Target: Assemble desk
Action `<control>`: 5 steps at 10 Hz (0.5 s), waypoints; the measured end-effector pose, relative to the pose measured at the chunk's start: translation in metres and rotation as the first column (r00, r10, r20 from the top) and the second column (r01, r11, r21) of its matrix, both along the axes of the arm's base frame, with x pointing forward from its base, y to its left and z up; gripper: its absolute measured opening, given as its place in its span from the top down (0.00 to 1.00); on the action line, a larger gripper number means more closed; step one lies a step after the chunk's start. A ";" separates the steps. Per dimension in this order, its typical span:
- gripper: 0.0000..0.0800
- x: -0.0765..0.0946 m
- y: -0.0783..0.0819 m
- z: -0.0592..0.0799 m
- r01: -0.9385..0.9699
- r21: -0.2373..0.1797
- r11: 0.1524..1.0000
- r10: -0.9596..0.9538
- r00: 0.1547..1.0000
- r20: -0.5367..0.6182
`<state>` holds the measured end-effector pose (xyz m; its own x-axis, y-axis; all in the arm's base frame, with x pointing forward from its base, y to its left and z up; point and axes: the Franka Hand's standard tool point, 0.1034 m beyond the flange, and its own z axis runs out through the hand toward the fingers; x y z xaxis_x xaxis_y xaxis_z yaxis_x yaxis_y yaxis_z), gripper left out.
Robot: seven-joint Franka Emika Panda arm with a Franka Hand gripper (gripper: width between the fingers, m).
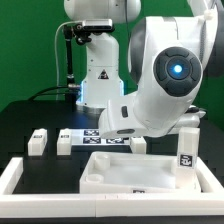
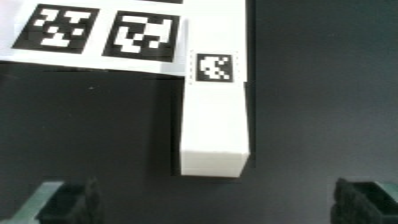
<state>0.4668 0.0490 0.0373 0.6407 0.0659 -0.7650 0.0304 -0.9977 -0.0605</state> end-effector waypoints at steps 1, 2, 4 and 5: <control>0.19 -0.012 0.000 -0.008 0.004 -0.007 1.000 -0.005 1.000 -0.020; 0.19 -0.022 0.001 -0.014 0.013 -0.021 1.000 -0.014 0.999 -0.043; 0.19 -0.029 0.003 -0.021 0.019 -0.033 0.999 -0.021 0.999 -0.045; 0.19 -0.032 0.001 -0.025 0.022 -0.036 0.999 -0.024 0.999 -0.044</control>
Offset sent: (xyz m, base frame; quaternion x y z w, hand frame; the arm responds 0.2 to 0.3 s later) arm -0.0210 0.0015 -0.0138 -0.0061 0.0047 0.0269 0.9996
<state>0.4344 0.0502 0.0119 0.6073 0.0241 -0.7941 0.0056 -0.9996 -0.0260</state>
